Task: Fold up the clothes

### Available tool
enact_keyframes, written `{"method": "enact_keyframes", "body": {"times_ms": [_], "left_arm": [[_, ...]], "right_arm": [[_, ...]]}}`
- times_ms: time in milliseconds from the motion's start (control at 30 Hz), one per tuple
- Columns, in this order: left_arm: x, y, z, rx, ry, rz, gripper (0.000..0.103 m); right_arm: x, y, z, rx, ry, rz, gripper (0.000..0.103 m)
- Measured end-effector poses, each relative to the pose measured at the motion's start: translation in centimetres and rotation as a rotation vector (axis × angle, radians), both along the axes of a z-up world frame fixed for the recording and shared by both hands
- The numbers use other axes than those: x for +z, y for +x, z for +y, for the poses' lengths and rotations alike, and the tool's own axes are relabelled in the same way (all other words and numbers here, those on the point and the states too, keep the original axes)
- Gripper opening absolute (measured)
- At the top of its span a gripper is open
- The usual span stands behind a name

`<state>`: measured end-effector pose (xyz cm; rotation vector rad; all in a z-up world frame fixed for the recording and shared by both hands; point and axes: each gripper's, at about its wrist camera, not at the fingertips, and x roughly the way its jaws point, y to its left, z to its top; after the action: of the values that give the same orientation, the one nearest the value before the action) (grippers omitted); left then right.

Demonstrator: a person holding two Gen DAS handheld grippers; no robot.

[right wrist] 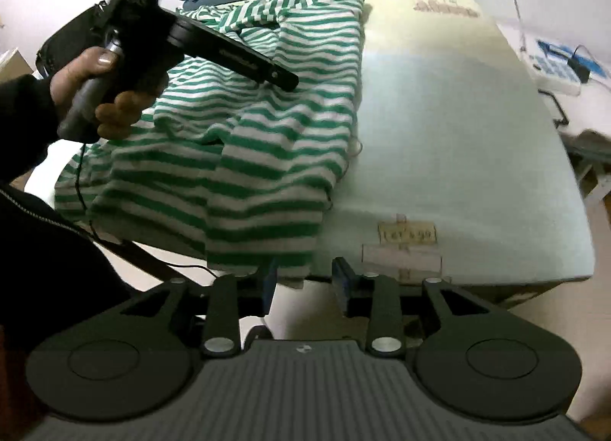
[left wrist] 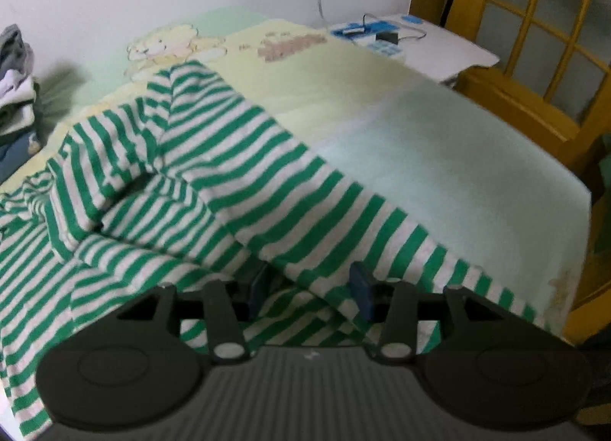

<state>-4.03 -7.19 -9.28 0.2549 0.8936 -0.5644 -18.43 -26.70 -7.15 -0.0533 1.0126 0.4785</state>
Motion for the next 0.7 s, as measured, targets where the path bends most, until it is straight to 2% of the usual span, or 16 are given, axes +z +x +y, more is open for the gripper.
{"method": "enact_keyframes", "body": {"times_ms": [100,200,233,267,300,533,700], "left_arm": [[-0.2,0.2,0.4,0.017,-0.003,0.006,0.059],[-0.2,0.4,0.6,0.026,-0.006,0.012,0.061],[-0.2,0.4,0.6,0.027,-0.005,0.011,0.061],[-0.3,0.3,0.5,0.028,-0.003,0.009,0.061],[-0.3,0.3,0.5,0.027,0.001,0.004,0.061],[0.2,-0.1,0.8,0.038,-0.013,0.013,0.060],[-0.2,-0.3,1.0,0.040,-0.009,0.003,0.061]], "right_arm": [[-1.1,0.1,0.0,-0.012,0.034,-0.002,0.035],[-2.0,0.7,-0.3,-0.023,0.089,0.022,0.033],[-2.2,0.9,-0.3,-0.026,0.104,0.031,0.029],[-2.4,1.1,-0.4,-0.027,0.116,0.041,0.015],[-2.4,1.2,-0.4,-0.026,0.119,0.054,0.008],[-1.0,0.0,-0.2,0.104,0.089,0.141,0.007],[-1.9,1.1,-0.7,0.078,0.027,0.155,0.008]]}}
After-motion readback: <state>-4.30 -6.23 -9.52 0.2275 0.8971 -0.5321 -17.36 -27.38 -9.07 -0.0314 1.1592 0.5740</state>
